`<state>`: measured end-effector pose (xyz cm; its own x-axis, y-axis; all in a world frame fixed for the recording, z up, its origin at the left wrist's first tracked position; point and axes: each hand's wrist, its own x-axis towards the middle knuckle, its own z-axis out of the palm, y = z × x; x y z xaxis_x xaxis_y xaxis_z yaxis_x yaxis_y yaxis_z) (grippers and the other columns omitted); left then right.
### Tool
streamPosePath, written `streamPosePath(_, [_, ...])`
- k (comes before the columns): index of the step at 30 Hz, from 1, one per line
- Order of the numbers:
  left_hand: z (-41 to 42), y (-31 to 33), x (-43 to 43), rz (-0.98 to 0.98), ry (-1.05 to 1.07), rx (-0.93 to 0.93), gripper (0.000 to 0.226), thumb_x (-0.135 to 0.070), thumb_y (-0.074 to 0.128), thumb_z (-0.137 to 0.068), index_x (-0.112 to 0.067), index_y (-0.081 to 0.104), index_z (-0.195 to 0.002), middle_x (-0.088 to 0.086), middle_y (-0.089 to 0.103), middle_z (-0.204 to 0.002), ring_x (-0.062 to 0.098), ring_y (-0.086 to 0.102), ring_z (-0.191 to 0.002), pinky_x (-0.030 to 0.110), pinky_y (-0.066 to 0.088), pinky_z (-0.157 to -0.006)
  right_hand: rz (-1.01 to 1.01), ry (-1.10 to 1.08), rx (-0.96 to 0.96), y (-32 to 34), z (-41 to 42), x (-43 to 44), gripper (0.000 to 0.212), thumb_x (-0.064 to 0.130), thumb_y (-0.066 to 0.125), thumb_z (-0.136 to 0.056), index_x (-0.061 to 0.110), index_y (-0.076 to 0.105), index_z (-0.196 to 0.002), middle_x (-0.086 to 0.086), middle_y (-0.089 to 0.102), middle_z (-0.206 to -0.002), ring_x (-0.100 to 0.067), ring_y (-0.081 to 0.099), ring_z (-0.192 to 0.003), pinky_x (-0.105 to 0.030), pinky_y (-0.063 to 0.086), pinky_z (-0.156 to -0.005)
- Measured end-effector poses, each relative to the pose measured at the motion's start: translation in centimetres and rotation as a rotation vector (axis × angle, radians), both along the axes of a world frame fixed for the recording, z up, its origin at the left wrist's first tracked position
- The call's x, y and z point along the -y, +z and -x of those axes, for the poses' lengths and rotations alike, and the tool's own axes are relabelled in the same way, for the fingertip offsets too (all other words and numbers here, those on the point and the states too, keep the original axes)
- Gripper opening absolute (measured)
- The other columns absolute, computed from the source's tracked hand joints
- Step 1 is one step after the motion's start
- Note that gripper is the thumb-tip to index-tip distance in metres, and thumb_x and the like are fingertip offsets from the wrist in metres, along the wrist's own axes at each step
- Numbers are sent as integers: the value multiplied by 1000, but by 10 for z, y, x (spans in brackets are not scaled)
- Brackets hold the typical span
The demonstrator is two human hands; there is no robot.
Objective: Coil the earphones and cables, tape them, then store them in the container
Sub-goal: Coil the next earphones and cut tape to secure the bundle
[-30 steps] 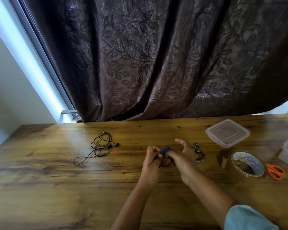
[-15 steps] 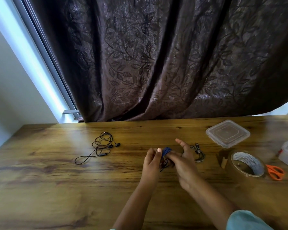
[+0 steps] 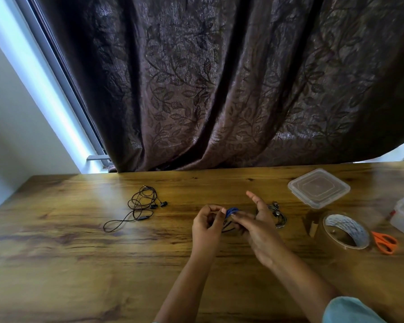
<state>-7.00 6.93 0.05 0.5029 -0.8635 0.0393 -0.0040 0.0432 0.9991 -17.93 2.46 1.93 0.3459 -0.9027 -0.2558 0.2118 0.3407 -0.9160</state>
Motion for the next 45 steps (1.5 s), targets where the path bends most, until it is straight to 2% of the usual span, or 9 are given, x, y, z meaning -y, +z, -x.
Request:
streamPosePath(5, [-1, -2, 0, 0, 37, 91, 6, -17, 59, -90, -14, 64, -91, 0, 66, -77, 6, 57, -62, 19, 45, -57, -22, 64, 39, -2, 3, 4, 68, -6, 63, -83, 31, 42, -136, -6, 69, -76, -16, 62, -72, -30, 52, -69])
streamPosePath(9, [2, 3, -1, 33, 55, 206, 7, -13, 58, -91, -17, 64, -90, -2, 68, -81, 6, 64, -70, 15, 49, -60, -19, 124, 74, -1, 7, 7, 64, -3, 64, -83, 30, 44, -135, -9, 70, -81, -17, 63, -72, -29, 54, -66])
streamPosePath(12, [3, 3, -2, 46, 90, 245, 9, -11, 57, -92, -17, 63, -89, -3, 67, -81, 4, 63, -72, 13, 48, -59, -20, 171, 115, 4, 9, 8, 58, -3, 59, -86, 29, 47, -132, -18, 68, -95, -19, 65, -79, -26, 57, -66])
streamPosePath(16, [-1, 1, -3, 68, 72, 182, 8, -13, 56, -92, -16, 62, -90, -2, 67, -83, 5, 62, -72, 17, 48, -62, 16, 225, 119, 7, 10, 6, 57, -12, 49, -90, 29, 48, -129, -24, 69, -97, -22, 68, -85, -26, 58, -71])
streamPosePath(21, [1, 8, -3, 126, -6, -16, 9, -9, 54, -93, -10, 62, -90, 1, 67, -80, 7, 64, -70, 19, 51, -62, 9, 225, 167, 10, 11, 5, 61, -11, 57, -84, 34, 52, -124, -26, 67, -99, -25, 71, -82, -26, 60, -66])
streamPosePath(27, [3, 10, -2, 129, -47, -87, 11, -8, 54, -92, -8, 64, -88, 1, 69, -77, 13, 66, -73, 25, 55, -65, 53, 142, 144, 10, 8, 6, 63, -4, 68, -77, 29, 51, -129, -13, 71, -78, -17, 70, -73, -24, 59, -62])
streamPosePath(33, [12, 6, -5, 171, -52, 12, 13, -5, 54, -92, -8, 67, -90, 2, 70, -79, 17, 66, -74, 27, 56, -68, 114, 26, 84, 14, 4, 1, 57, 7, 73, -72, 22, 51, -123, -16, 70, -77, -15, 67, -63, -22, 55, -56])
streamPosePath(40, [15, 1, -8, 195, -29, 183, 8, -10, 62, -88, -9, 65, -95, 4, 72, -84, 17, 70, -75, 28, 57, -65, 71, -74, 20, 8, -1, -2, 46, 10, 72, -80, 23, 49, -118, -2, 67, -72, -10, 62, -64, -26, 47, -55])
streamPosePath(45, [18, 2, -13, 222, 11, 345, 16, -4, 64, -86, -19, 60, -90, -8, 67, -80, 7, 65, -70, 17, 51, -63, 11, -117, 48, 9, -6, -4, 35, 5, 65, -85, 25, 48, -108, -5, 61, -74, -13, 58, -67, -28, 47, -60])
